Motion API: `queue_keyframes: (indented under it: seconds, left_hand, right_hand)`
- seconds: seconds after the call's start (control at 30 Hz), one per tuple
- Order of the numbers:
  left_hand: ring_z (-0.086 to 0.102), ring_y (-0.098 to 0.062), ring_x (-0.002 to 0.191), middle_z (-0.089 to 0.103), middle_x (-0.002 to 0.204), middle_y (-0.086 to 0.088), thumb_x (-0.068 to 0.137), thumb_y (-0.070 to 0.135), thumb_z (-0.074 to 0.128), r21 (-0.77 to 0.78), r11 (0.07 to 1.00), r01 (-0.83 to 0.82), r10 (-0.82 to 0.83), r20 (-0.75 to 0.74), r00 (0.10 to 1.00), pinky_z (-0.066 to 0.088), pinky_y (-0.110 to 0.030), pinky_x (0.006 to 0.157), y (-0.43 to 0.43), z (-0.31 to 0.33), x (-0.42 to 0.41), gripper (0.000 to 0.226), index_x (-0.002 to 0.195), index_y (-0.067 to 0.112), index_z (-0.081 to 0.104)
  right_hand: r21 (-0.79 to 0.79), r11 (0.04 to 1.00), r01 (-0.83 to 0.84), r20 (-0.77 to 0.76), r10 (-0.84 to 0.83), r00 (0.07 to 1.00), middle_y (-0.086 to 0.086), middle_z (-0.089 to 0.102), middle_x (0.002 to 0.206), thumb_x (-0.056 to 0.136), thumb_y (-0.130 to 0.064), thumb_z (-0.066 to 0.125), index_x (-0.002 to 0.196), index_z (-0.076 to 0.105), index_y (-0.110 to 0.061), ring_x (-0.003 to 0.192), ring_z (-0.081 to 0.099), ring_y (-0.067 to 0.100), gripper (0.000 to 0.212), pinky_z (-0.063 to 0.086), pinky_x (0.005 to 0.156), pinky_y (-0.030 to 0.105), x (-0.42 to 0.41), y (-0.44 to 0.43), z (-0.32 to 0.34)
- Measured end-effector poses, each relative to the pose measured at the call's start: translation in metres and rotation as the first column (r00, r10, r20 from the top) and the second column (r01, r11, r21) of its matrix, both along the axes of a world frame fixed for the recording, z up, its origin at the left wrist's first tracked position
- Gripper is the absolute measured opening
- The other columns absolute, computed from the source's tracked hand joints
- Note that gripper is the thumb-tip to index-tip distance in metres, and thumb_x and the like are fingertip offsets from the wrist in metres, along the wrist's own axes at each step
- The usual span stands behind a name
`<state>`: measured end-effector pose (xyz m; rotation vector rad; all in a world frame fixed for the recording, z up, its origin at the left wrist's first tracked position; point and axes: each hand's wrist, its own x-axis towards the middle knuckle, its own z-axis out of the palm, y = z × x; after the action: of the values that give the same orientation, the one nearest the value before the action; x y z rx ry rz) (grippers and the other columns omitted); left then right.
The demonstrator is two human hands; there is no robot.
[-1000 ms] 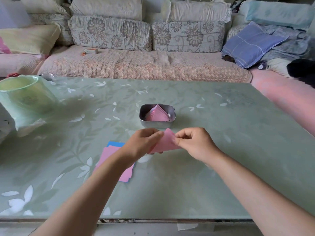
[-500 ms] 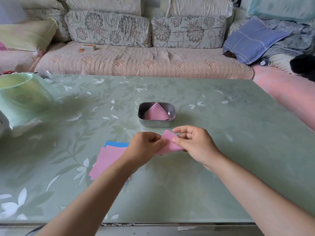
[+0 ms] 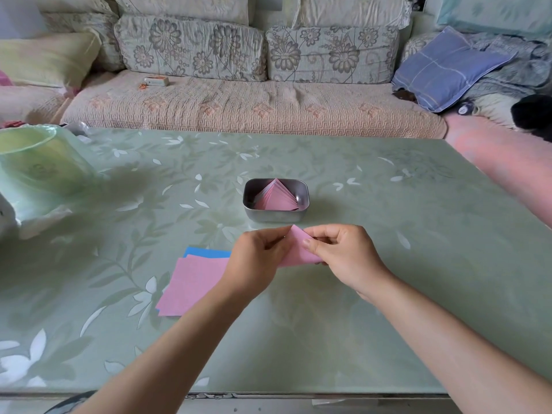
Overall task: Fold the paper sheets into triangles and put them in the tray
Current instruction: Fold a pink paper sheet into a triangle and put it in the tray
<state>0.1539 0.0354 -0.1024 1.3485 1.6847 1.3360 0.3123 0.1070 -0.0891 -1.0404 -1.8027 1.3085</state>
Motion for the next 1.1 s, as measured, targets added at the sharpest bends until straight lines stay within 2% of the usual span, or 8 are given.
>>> queue_keyframes:
  seconds: [0.07,0.17,0.37,0.47,0.6,0.73,0.9,1.1]
  left_hand:
    - [0.051,0.003,0.074,0.072,0.083,0.015,0.097,0.025,0.06,0.008,1.0,-0.016,0.016,0.0,1.0,0.046,-0.016,0.069,0.0,0.0,0.001,0.019,0.094,0.042,0.069]
    - [0.055,0.009,0.076,0.072,0.089,0.026,0.098,0.024,0.058,0.016,1.0,-0.004,0.004,0.017,1.0,0.047,-0.011,0.074,-0.002,0.002,0.004,0.031,0.097,0.054,0.065]
    - [0.045,-0.003,0.065,0.068,0.077,0.011,0.099,0.029,0.054,0.006,1.0,-0.006,0.006,-0.004,1.0,0.043,-0.023,0.062,0.0,-0.003,0.007,0.019,0.099,0.041,0.068]
    - [0.052,0.002,0.068,0.074,0.087,0.011,0.099,0.027,0.055,0.0,1.0,-0.02,0.02,-0.009,1.0,0.044,-0.018,0.065,-0.001,-0.003,0.007,0.024,0.098,0.046,0.069]
    - [0.06,0.013,0.077,0.07,0.088,0.032,0.097,0.033,0.06,0.016,0.995,-0.095,0.095,0.007,0.995,0.044,-0.007,0.07,-0.001,-0.003,0.009,0.019,0.109,0.045,0.07]
    - [0.053,-0.006,0.071,0.073,0.088,0.007,0.098,0.034,0.056,0.033,0.996,-0.083,0.084,-0.051,0.995,0.051,-0.031,0.07,-0.001,-0.005,0.01,0.014,0.1,0.044,0.066]
    - [0.065,0.001,0.082,0.072,0.089,0.026,0.098,0.031,0.058,-0.005,0.996,-0.094,0.093,-0.049,0.994,0.051,-0.021,0.076,-0.002,-0.001,0.012,0.025,0.106,0.054,0.064]
    - [0.041,-0.004,0.057,0.062,0.066,0.003,0.098,0.034,0.055,-0.081,0.995,-0.063,0.046,-0.191,0.98,0.037,-0.021,0.057,-0.001,-0.005,0.01,0.02,0.092,0.03,0.074]
  right_hand:
    - [0.094,0.995,-0.013,0.064,0.007,0.998,-0.014,0.077,0.089,0.092,-0.015,0.069,0.098,0.077,-0.04,0.088,0.072,0.009,0.026,0.057,0.083,0.027,0.0,-0.001,-0.001]
    - [0.254,0.967,-0.026,0.191,-0.023,0.981,-0.016,0.074,0.089,0.097,-0.02,0.061,0.113,0.074,-0.036,0.084,0.066,0.004,0.026,0.05,0.078,0.022,0.0,-0.003,-0.003]
    - [0.455,0.889,-0.052,0.295,-0.095,0.951,-0.01,0.043,0.067,0.1,-0.015,0.056,0.116,0.074,-0.023,0.068,0.049,0.0,0.026,0.034,0.059,0.011,-0.004,-0.008,-0.005]
    - [0.429,0.903,-0.024,0.277,-0.106,0.955,-0.011,0.045,0.068,0.099,-0.015,0.059,0.116,0.074,-0.024,0.068,0.051,-0.002,0.025,0.034,0.059,0.009,-0.005,-0.009,-0.003]
    - [0.39,0.921,-0.005,0.243,-0.098,0.965,-0.017,0.051,0.069,0.098,-0.016,0.06,0.118,0.074,-0.025,0.069,0.053,-0.007,0.025,0.036,0.062,0.007,-0.007,-0.009,-0.001]
    - [0.402,0.914,-0.056,0.284,-0.067,0.957,-0.009,0.052,0.073,0.1,-0.016,0.057,0.108,0.074,-0.021,0.071,0.052,0.005,0.02,0.039,0.062,0.016,-0.008,-0.011,-0.002]
    - [0.378,0.923,-0.072,0.336,-0.064,0.94,-0.005,0.055,0.074,0.099,-0.025,0.058,0.098,0.073,-0.022,0.072,0.054,0.01,0.015,0.042,0.066,0.028,-0.006,-0.009,-0.003]
    - [0.182,0.982,0.046,0.329,-0.105,0.938,-0.017,0.069,0.068,0.088,-0.039,0.071,0.077,0.074,-0.031,0.069,0.063,0.005,0.014,0.051,0.067,0.026,-0.005,-0.003,-0.003]
